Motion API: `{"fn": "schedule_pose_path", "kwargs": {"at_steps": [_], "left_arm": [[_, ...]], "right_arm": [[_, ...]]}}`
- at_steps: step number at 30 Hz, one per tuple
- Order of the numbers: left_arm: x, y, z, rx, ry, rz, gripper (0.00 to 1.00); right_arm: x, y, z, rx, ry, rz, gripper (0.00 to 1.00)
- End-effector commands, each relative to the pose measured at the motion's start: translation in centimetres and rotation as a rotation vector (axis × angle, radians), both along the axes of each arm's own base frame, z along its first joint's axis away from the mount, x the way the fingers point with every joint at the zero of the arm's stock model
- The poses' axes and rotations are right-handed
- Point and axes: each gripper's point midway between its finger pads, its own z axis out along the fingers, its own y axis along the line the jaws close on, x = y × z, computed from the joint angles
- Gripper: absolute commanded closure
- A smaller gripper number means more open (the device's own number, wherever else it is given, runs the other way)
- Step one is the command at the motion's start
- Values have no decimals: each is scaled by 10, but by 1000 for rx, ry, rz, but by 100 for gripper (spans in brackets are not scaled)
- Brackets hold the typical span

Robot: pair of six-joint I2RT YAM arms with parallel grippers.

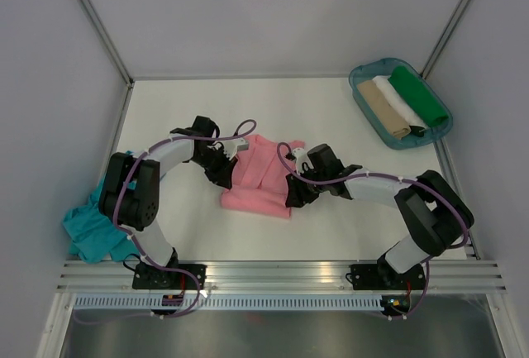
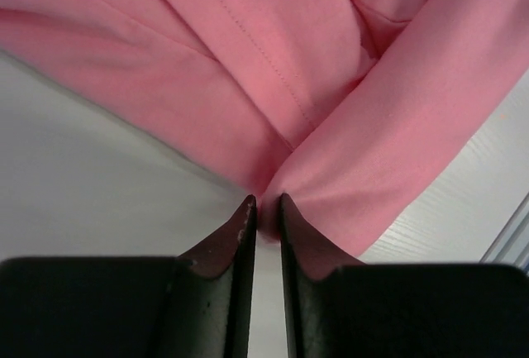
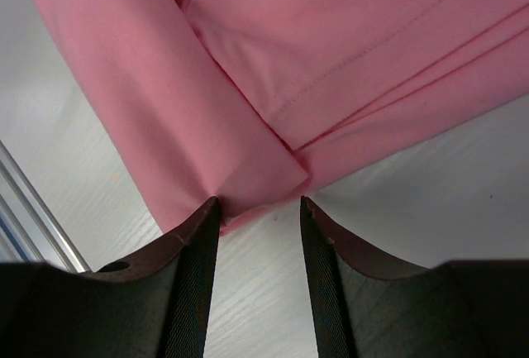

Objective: Roll the t-shirts
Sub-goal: Roll the tshirt

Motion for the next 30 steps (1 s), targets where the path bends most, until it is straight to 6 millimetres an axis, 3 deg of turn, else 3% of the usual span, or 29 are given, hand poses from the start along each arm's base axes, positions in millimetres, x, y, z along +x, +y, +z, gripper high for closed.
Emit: {"fn": "schedule_pose_path", "kwargs": {"at_steps": [1, 5, 12, 15, 17, 18, 21, 23, 24, 25, 27, 28, 30], "left_arm": [[29, 6, 12, 46, -107, 70, 78], [31, 8, 20, 46, -143, 63, 69], [43, 29, 20, 120, -186, 94, 69], [45, 35, 36, 140, -252, 78, 69], [41, 28, 61, 83, -315, 32, 66], [38, 25, 87, 46, -390, 14, 64], [15, 20, 114, -13, -499, -63, 57], [-14, 21, 95, -8, -510, -161, 52], [-27, 14, 98, -18, -574, -228, 51], [-45, 18, 72, 18, -561, -271, 50], [-50, 4, 65, 26, -679, -353, 48], [-59, 9, 53, 53, -710, -360, 46], [-57, 1, 54, 33, -787, -376, 43]], "right_arm": [[6, -7, -9, -53, 3, -51, 50], [6, -9, -13, -70, 17, -62, 51], [11, -15, -7, -101, -12, -79, 51], [22, -18, 17, -107, -106, -82, 49], [32, -22, 48, -94, -224, -77, 48], [38, -25, 69, -88, -310, -91, 47], [35, -28, 92, -130, -498, 24, 45], [28, -26, 107, -166, -640, 107, 44], [8, -14, 99, -194, -704, 240, 43], [-1, -8, 99, -196, -738, 284, 42], [-22, 11, 86, -202, -772, 363, 40], [-22, 12, 82, -228, -785, 358, 40], [-26, 22, 74, -263, -806, 374, 40]]}}
